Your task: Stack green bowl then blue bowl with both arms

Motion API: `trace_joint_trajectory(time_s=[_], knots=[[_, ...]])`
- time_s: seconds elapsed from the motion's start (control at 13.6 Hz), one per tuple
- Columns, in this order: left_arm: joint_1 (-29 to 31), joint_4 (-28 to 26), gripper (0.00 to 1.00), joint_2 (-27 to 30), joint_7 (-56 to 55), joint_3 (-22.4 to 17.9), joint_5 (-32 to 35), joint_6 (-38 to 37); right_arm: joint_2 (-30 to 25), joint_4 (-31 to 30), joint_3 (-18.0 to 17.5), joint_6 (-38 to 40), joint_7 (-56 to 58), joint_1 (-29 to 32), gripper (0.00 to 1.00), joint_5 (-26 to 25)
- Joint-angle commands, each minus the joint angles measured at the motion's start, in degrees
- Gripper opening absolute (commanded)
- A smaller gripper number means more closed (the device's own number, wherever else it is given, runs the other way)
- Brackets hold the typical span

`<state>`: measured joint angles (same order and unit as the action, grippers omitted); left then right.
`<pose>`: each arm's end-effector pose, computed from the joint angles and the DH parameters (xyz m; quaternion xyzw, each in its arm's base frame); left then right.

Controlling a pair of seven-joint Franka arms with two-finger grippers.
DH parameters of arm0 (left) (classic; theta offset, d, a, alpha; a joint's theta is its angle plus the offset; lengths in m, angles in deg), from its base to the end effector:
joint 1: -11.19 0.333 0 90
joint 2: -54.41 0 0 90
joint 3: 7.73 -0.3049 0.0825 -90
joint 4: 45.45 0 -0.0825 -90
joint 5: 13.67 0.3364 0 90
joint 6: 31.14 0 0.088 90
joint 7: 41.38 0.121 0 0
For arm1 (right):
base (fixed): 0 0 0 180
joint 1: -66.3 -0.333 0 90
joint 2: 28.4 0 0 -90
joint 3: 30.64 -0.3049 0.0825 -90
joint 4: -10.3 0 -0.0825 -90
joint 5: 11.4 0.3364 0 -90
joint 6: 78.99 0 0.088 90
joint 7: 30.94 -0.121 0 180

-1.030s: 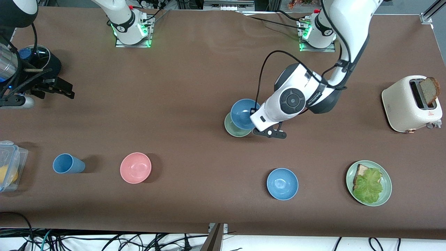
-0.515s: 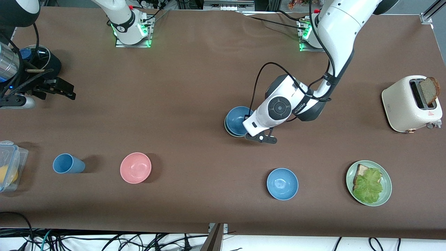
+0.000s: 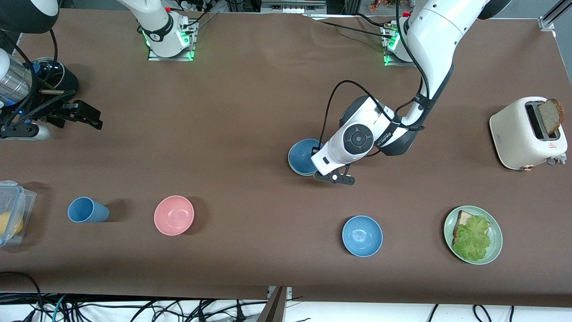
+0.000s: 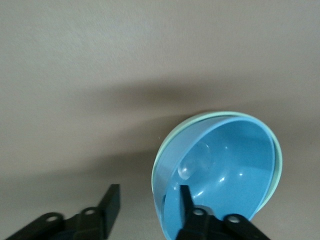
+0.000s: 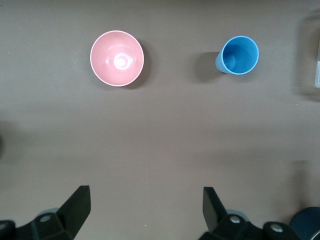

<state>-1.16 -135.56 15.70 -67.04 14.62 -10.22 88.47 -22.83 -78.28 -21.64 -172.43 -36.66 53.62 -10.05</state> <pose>0.5466 -0.3323 0.2645 0.9918 -0.0625 -0.0964 0.0559 0.5379 0.0412 0.5649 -0.9998 0.0183 0.0059 0.0037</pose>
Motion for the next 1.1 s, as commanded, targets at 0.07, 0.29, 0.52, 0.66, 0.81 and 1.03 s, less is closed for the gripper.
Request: trace_joint_trajectory(time_s=[0.07,0.29,0.52,0.66,0.81,1.03], knots=[[1.6,1.2,1.0,6.5,-0.6,-1.1,1.4,-7.8,-0.1,0.2,0.0,-0.1,-0.8,-0.2,0.99,0.1],[4.2,1.3,1.0,14.8,-0.5,-1.8,1.5,-14.5,-0.1,0.2,0.0,-0.2,-0.7,-0.2,0.99,0.2],[10.4,1.4,1.0,21.6,-0.1,-1.8,1.4,-18.4,-0.1,0.1,0.0,-0.1,-0.7,-0.2,0.99,0.2],[15.3,4.7,1.0,23.7,5.3,-1.8,1.4,-23.8,-0.1,0.1,0.0,-0.1,0.1,-0.2,0.99,0.2],[20.4,8.5,1.0,23.5,11.9,-1.6,1.3,-29.7,-0.1,0.1,0.0,0.4,2.9,-0.2,0.99,0.2],[25.2,8.9,1.0,23.9,20.1,-1.5,0.7,-31.2,-0.2,0.1,0.2,1.9,9.1,-0.1,0.99,0.2]])
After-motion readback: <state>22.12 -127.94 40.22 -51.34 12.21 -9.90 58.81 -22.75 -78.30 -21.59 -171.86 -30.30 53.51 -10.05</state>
